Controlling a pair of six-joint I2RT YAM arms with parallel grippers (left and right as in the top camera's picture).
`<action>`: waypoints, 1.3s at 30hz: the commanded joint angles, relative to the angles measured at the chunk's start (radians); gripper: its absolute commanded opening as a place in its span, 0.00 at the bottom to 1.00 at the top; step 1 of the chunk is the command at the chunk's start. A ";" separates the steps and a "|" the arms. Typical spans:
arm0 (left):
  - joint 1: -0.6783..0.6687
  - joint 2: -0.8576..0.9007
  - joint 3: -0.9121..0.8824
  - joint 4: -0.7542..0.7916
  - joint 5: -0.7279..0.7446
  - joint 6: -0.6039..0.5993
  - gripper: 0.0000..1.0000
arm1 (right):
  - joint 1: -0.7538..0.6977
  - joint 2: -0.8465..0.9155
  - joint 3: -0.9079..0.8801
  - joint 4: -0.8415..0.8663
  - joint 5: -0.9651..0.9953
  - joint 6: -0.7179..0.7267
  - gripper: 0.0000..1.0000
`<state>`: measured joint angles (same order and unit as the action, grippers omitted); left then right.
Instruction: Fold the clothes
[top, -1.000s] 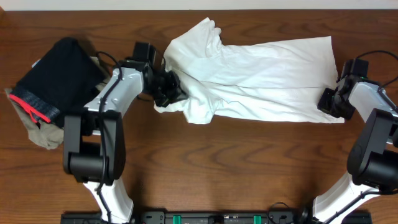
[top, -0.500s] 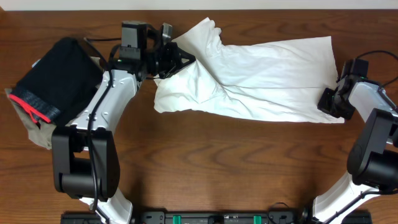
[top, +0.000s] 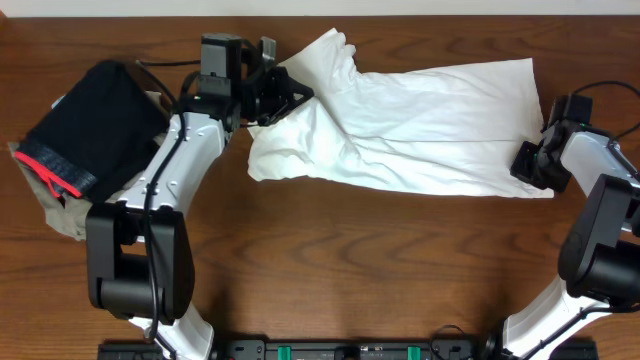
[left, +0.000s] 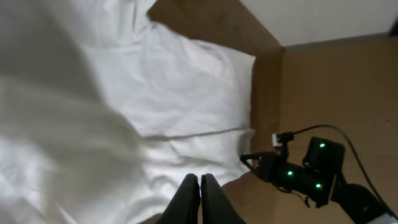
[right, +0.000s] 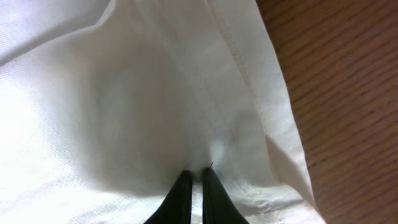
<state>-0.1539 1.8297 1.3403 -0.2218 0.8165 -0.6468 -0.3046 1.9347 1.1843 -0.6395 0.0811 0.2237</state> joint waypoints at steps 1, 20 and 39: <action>0.000 -0.014 0.003 -0.076 -0.099 0.092 0.07 | 0.004 0.063 -0.031 -0.015 0.001 0.000 0.07; 0.019 -0.014 0.003 -0.505 -0.517 0.115 0.33 | 0.004 0.063 -0.031 -0.019 0.001 0.000 0.08; 0.082 0.070 -0.069 -0.499 -0.476 -0.068 0.46 | 0.004 0.063 -0.031 -0.027 0.001 0.000 0.08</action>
<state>-0.0868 1.8645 1.2854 -0.7238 0.2829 -0.7029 -0.3046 1.9347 1.1847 -0.6449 0.0814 0.2237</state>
